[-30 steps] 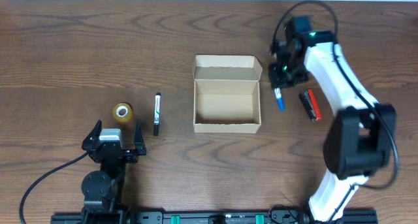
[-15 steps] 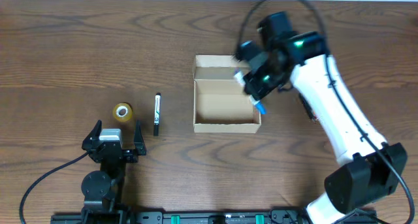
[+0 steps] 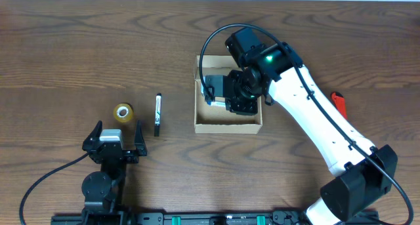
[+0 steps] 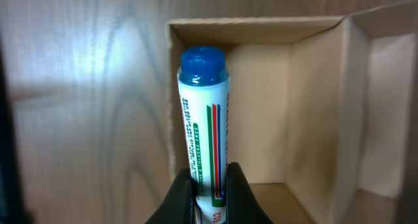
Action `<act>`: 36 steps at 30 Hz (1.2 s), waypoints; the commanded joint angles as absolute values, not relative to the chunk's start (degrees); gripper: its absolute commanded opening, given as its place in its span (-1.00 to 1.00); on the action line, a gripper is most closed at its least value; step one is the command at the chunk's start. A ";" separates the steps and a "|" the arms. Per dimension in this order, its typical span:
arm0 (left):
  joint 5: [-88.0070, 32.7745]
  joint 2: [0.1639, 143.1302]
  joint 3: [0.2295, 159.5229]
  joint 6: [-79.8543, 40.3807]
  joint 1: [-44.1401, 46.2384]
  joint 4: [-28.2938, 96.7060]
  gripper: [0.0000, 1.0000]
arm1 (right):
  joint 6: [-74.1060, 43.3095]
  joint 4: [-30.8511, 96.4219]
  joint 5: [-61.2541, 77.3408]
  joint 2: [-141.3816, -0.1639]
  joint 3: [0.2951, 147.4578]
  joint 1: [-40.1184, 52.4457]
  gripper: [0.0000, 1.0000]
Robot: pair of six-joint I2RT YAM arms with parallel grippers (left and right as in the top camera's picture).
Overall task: Pack container
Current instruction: 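Lift the blue marker and lower it into the cardboard box, then open right gripper and withdraw toward the red stapler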
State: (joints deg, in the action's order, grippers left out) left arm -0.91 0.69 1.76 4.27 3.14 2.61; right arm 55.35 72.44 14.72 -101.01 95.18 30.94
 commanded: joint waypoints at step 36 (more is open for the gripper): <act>-1.48 0.30 0.47 3.62 2.92 4.64 0.90 | 57.23 67.02 10.55 -124.84 92.23 28.36 0.37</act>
State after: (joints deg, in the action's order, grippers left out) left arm -0.91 0.67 1.76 4.27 3.14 2.61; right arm 58.52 66.98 10.44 -124.66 92.27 28.51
